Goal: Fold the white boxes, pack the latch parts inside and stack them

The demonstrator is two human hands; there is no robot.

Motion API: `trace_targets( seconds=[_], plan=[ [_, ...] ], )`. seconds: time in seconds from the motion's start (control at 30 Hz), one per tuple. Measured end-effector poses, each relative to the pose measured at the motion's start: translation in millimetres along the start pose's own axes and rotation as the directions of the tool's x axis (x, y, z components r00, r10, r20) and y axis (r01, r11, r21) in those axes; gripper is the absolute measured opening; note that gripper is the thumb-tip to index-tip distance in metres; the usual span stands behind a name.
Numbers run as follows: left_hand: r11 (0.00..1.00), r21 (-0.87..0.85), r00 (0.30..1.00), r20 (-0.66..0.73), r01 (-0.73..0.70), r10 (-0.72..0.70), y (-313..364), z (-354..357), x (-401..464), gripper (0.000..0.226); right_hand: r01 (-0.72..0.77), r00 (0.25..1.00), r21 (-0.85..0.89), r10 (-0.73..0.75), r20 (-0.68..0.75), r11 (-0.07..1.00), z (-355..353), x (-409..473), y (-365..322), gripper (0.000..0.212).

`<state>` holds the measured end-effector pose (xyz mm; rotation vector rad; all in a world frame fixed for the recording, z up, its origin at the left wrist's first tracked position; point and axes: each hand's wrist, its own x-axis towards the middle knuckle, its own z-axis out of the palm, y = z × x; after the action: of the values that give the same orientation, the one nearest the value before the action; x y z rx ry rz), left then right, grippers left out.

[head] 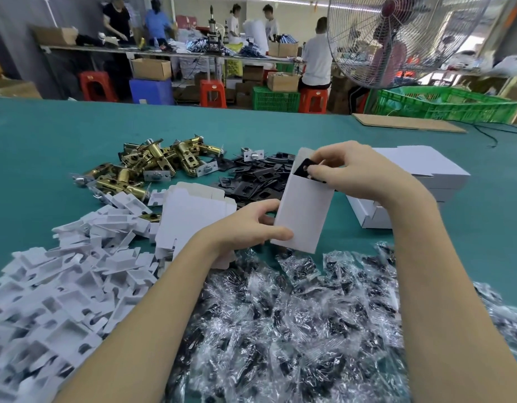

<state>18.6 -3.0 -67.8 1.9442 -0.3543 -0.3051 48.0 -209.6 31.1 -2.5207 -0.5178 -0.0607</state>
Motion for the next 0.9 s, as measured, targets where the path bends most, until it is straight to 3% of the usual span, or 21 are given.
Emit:
trace_targets(
  seconds=[0.17,0.4,0.9],
  plan=[
    [1.0,0.02,1.0,0.01,-0.007,0.007,1.2,0.1,-1.2,0.046,-0.023,0.989,-0.036,0.028,0.142,0.999,0.9,-2.2,-0.6,0.023],
    [1.0,-0.004,1.0,0.021,0.0,0.0,0.3,0.3,-1.5,0.044,-0.112,0.967,-0.114,0.135,0.217,0.987,4.3,0.7,-1.5,0.043],
    [1.0,0.012,1.0,0.029,0.008,-0.008,2.8,0.3,-2.4,0.045,-0.131,0.954,-0.15,0.166,0.25,0.98,2.7,-0.8,-2.5,0.037]
  ],
)
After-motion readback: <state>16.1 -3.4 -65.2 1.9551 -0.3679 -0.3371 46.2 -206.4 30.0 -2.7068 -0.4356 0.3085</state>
